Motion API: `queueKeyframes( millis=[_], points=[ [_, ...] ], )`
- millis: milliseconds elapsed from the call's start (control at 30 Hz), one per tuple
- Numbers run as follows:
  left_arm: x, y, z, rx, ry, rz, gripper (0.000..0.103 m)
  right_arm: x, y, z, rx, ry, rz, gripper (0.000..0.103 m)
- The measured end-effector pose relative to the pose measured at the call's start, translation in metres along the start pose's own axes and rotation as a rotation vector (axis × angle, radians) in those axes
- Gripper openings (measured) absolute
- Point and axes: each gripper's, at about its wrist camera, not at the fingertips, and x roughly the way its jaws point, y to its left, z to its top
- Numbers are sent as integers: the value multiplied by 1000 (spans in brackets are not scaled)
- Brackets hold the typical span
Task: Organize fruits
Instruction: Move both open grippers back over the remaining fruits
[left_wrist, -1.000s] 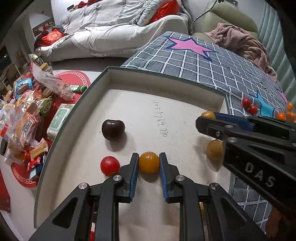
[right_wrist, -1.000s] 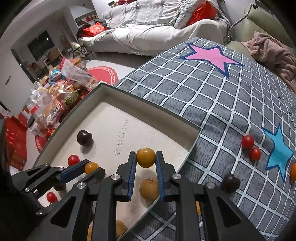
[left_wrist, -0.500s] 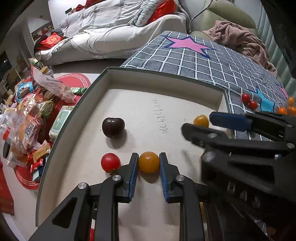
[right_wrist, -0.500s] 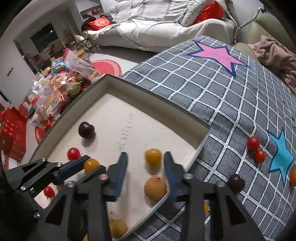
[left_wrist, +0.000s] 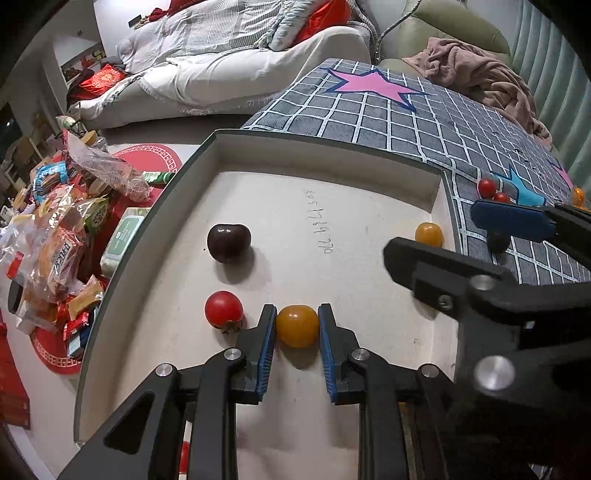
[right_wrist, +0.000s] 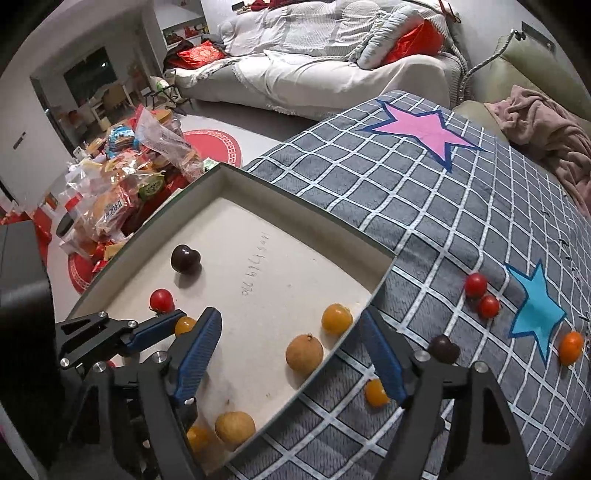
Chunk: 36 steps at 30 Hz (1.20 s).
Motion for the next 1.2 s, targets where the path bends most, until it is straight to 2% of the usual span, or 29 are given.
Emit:
queueKeyframes(
  millis=[333, 400, 433, 500, 700, 767, 833, 900, 1200],
  points=[
    [-1, -2, -4, 13, -5, -8, 25, -10, -3, -15, 22, 18, -14, 81],
    [-3, -1, -5, 7, -19, -18, 61, -13, -3, -18, 28, 15, -10, 81],
    [-5, 0, -6, 0, -36, -18, 83, -16, -4, -20, 35, 13, -5, 81],
    [-15, 2, -8, -15, -98, 8, 84, -20, -6, -23, 46, 8, -1, 81],
    [-18, 1, -6, -9, -82, -4, 84, -29, -18, -32, 96, 12, 2, 81],
    [-20, 0, -7, 2, -79, -2, 84, -32, -23, -38, 109, 18, -12, 86],
    [-23, -2, -10, 14, -77, 5, 84, -34, -28, -43, 127, 28, -24, 98],
    [-25, -3, -13, 22, -64, 6, 84, -37, -34, -51, 150, 36, -29, 103],
    [-45, -13, -23, 64, -59, -9, 84, -50, -45, -82, 166, 53, -46, 103]
  ],
)
